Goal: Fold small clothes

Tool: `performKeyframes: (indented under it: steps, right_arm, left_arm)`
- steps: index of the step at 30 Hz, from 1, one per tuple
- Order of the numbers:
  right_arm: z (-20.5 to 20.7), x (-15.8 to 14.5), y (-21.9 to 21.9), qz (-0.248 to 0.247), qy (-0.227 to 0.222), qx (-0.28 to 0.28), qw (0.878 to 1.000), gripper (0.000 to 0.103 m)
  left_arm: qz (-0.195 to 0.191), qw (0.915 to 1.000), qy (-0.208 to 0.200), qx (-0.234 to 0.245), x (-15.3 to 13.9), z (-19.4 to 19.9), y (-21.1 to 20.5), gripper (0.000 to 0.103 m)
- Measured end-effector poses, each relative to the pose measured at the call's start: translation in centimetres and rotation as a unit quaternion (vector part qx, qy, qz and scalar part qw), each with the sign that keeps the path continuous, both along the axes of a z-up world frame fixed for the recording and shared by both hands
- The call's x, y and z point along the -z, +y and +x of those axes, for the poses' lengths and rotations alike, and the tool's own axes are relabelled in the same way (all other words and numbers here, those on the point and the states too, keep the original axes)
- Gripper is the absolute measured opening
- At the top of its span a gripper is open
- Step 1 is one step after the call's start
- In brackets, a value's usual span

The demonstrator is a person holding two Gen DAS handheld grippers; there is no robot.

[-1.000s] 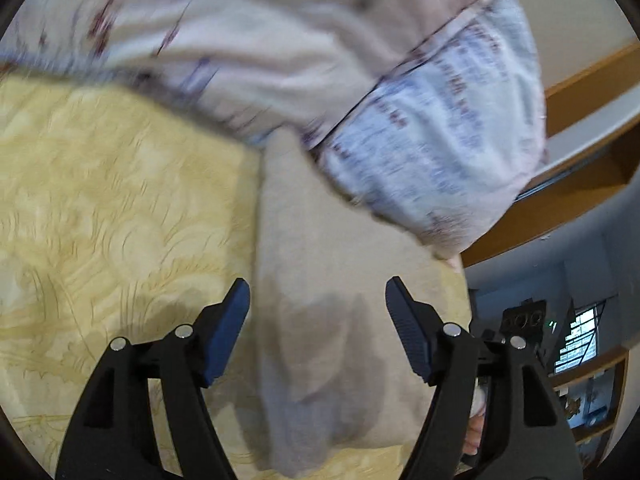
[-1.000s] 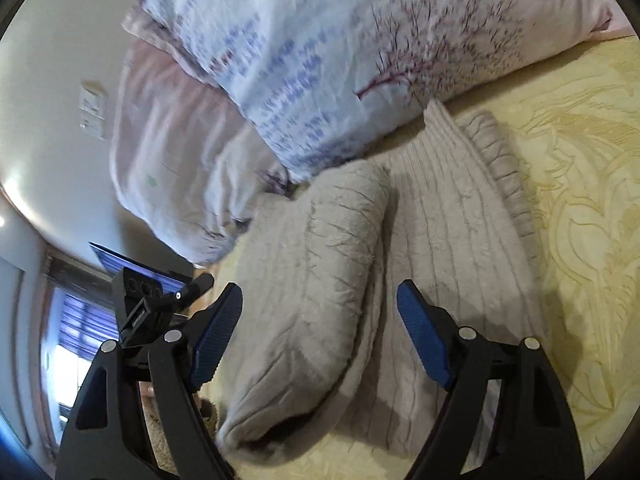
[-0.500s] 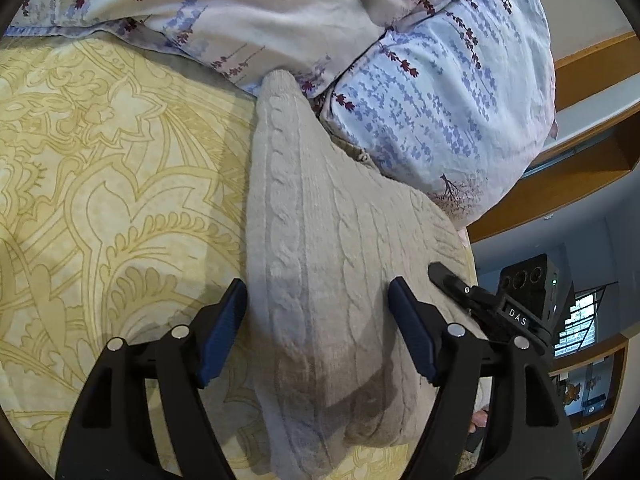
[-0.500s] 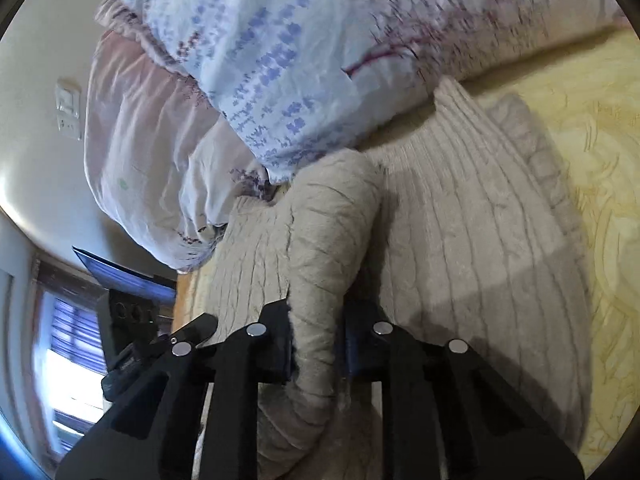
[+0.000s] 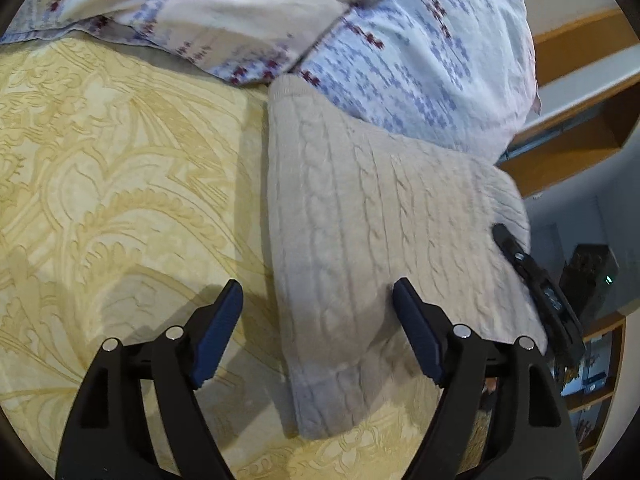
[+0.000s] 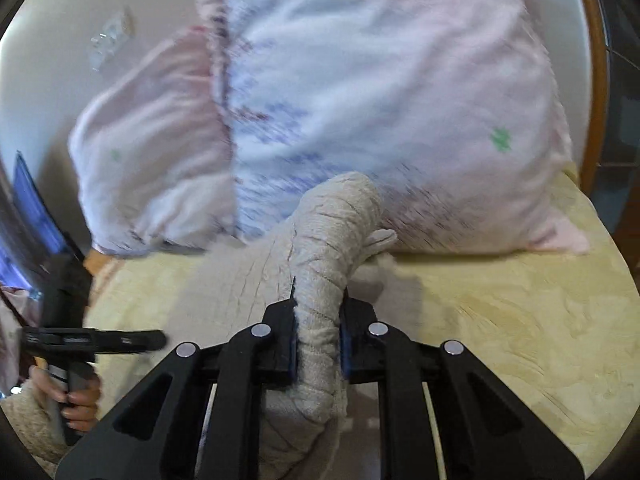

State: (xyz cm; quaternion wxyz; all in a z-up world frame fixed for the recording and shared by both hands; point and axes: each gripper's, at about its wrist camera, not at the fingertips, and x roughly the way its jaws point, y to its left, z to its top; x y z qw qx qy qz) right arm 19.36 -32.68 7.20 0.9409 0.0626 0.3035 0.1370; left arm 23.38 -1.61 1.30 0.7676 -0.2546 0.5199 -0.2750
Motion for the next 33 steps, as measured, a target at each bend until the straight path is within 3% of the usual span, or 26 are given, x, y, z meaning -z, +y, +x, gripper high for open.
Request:
performKeyframes:
  steps: [9,11,12,14,17,19,26,30,32,33]
  right_arm:
    - [-0.2,1.9,-2.4,0.019,0.001,0.017,1.000,0.015]
    - [0.9,3.7,-3.0,0.014,0.035,0.038,0.999,0.016]
    - [1.8,5.2,-3.8,0.024,0.074,0.049,0.996,0.017]
    - [2.0,6.1,-4.8,0.058,0.095,0.060,0.992,0.025]
    - [-0.4,4.6,-6.5,0.085,0.066,0.088,0.990,0.042]
    - [-2.8,3.4,-7.5,0.113,0.043,0.083,0.989,0.059]
    - [-8.0,3.3,-6.8,0.112,0.044,0.040,0.992,0.059]
    - [-9.1,4.2,-5.9,0.121,0.051,0.022,0.991,0.058]
    - [-9.4,4.5,-5.4,0.120,0.049,0.014,0.992,0.051]
    - [-9.4,4.8,-4.9,0.115,0.048,0.005,0.992,0.032]
  left_arm:
    - [0.002,0.9997,-0.010,0.024,0.1,-1.2,-1.3,0.077]
    - [0.001,0.9995,-0.008,0.030,0.2,-1.4,-1.5,0.077]
    - [0.002,0.9994,-0.007,0.033,0.2,-1.4,-1.6,0.077]
    - [0.003,0.9993,-0.007,0.037,0.1,-1.8,-1.6,0.077]
    - [0.006,0.9991,-0.010,0.041,-0.1,-2.5,-1.0,0.077]
    - [0.005,0.9991,-0.009,0.042,-0.2,-3.1,-0.4,0.077]
    - [-0.004,0.9992,-0.003,0.039,0.2,-4.9,0.7,0.075]
    - [-0.018,0.9986,0.002,0.049,0.3,-5.7,0.4,0.066]
    - [-0.020,0.9983,0.005,0.054,0.4,-6.0,0.2,0.056]
    - [-0.019,0.9981,0.007,0.058,0.6,-6.1,0.1,0.052]
